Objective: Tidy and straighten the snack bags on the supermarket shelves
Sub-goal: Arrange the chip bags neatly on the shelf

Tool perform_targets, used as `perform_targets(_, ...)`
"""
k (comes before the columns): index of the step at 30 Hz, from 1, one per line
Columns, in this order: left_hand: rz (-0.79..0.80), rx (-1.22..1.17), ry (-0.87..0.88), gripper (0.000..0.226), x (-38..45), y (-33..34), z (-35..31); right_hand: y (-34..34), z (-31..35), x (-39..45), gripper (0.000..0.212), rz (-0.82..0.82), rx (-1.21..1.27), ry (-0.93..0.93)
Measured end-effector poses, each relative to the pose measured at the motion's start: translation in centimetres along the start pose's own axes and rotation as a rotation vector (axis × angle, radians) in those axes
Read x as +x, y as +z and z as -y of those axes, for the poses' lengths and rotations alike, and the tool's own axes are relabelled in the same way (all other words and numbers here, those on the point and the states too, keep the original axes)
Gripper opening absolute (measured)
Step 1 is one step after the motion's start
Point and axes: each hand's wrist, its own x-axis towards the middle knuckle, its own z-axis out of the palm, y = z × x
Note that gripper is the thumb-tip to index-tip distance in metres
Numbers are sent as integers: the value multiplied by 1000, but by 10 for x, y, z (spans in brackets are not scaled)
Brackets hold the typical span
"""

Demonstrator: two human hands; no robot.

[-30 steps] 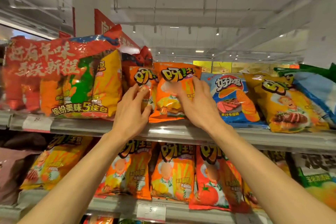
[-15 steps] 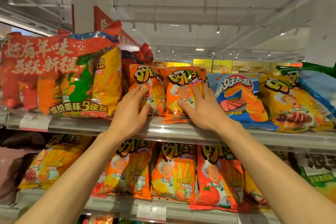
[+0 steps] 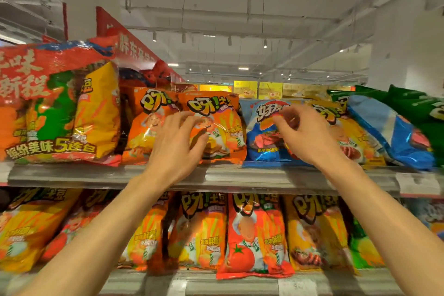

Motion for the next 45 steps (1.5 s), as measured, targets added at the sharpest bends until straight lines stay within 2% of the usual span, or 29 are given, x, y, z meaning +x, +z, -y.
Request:
perform_targets(3,41,33,-3,40,5,15,-11,-11,-19,2,53,24,-264,83)
perform_targets(6,90,51,-19,44,7,27,-10,-8,-28,3,71,160,-331,217)
perform_targets(11,87,34,-26,46,6,31,-6,-4,-20,5,77,357,-193,339)
perform_targets(14,82,30,-31,45,6,30,-7,-6,-16,8,76,434,104,434)
perform_targets(16,82,22,-30,45,6,30,-5,-4,-20,9,69,392,305,479)
perform_targets(21,95,42,-7,52,5,31,-2,-1,-30,11,33,306,563,470)
perform_targets(24,100,33,-13,57,5,29,-3,-3,-27,15,43,290,585,448)
perform_targets(28,108,31,-18,59,4,28,-4,-9,-21,17,63,210,453,381)
perform_targets(31,113,26,-25,56,4,28,-5,-16,-19,16,59,211,473,375)
perform_targets(34,111,17,-21,47,5,28,-4,-27,-16,10,41,160,538,356)
perform_targets(36,114,9,-8,45,7,26,-4,-34,-14,3,39,131,567,354)
perform_targets(39,104,-15,6,45,4,21,-6,-46,-10,-12,69,113,579,381)
perform_targets(40,93,-28,10,45,2,19,-7,-49,-9,-19,74,104,592,390)
perform_targets(42,65,-61,15,44,-5,15,-12,-58,-7,-36,68,93,600,396)
perform_targets(45,21,-142,1,39,-22,10,-21,-69,-8,-67,45,84,622,404)
